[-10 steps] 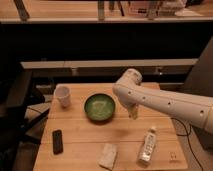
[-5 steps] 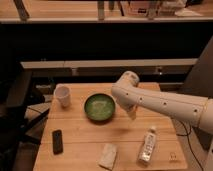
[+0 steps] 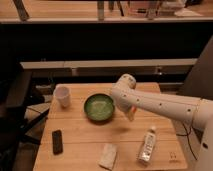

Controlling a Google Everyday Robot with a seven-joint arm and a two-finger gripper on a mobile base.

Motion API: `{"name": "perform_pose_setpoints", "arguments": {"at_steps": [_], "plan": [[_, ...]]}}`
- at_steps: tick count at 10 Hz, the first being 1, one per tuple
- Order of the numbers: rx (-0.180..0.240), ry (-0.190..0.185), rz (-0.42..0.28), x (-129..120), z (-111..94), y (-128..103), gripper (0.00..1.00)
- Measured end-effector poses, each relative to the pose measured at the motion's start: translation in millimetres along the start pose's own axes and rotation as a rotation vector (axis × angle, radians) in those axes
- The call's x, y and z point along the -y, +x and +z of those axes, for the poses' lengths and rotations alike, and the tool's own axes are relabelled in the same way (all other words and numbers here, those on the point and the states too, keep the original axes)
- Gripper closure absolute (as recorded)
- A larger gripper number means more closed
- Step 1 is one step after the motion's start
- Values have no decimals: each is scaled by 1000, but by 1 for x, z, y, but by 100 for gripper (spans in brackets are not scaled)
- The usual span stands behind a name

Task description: Drag the ceramic bowl in a circle

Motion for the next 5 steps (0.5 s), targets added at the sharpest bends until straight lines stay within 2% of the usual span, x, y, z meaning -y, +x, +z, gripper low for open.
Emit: {"name": "perform_pose_setpoints", "arguments": {"at_steps": [5], "plan": [[31, -12, -21, 4, 21, -11, 20]]}}
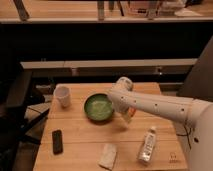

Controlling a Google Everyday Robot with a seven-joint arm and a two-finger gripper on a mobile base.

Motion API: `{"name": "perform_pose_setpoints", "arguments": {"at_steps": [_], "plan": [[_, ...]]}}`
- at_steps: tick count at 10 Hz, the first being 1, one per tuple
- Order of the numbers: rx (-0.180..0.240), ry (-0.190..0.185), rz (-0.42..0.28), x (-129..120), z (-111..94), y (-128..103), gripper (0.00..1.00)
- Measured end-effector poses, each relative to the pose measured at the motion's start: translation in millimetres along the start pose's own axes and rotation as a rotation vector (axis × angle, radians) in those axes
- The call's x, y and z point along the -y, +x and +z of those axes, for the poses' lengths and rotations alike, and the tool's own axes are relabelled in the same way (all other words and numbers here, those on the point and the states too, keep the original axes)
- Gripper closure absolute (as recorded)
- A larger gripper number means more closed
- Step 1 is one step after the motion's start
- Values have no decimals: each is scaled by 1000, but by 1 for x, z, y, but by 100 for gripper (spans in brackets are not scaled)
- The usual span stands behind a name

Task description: Drag the ceramic bowl in a circle

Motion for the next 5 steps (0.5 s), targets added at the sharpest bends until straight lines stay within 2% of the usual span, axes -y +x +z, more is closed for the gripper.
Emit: {"name": "perform_pose_setpoints", "arguments": {"at_steps": [5], "plan": [[10, -8, -22, 4, 8, -5, 20]]}}
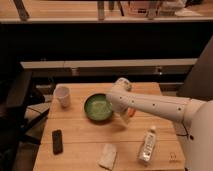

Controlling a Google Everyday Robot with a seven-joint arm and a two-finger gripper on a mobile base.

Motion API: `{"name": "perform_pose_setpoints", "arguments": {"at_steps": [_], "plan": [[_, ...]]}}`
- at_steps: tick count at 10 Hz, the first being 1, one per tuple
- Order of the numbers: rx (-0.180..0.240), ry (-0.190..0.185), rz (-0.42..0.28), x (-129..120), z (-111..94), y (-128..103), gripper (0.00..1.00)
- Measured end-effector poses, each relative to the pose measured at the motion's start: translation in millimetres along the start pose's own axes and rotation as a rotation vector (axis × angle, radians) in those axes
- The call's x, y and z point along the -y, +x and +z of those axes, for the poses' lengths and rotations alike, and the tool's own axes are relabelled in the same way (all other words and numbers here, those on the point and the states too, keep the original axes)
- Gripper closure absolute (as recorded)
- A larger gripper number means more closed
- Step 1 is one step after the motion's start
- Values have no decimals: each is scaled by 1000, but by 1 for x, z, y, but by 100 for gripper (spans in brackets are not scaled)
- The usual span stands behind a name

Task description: Drag the ceramic bowl in a circle

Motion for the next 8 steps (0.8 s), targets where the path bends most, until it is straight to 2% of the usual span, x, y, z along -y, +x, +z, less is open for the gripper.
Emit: {"name": "perform_pose_setpoints", "arguments": {"at_steps": [8], "plan": [[6, -17, -25, 3, 12, -5, 20]]}}
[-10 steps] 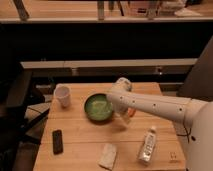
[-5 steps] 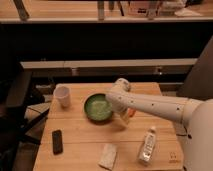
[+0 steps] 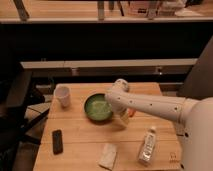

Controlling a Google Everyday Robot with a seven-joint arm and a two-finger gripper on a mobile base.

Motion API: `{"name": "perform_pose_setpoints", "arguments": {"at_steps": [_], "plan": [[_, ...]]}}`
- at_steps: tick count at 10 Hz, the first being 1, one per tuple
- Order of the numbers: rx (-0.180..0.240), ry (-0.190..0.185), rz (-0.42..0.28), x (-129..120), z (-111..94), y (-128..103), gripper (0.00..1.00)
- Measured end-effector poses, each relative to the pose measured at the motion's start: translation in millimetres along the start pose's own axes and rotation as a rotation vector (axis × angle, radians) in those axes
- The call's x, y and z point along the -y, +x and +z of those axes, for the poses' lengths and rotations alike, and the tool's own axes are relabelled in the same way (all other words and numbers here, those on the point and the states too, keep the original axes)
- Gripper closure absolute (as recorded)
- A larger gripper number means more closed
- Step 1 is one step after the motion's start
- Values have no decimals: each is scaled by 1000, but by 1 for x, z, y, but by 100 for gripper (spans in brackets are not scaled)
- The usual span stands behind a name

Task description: Drag the ceramic bowl in a circle

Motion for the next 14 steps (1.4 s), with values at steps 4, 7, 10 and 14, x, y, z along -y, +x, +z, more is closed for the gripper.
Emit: {"name": "perform_pose_setpoints", "arguments": {"at_steps": [4, 7, 10, 14], "plan": [[0, -7, -11, 2, 4, -1, 20], [-1, -11, -19, 3, 6, -2, 20], [-3, -17, -24, 3, 7, -3, 20], [-6, -21, -35, 5, 9, -3, 20]]}}
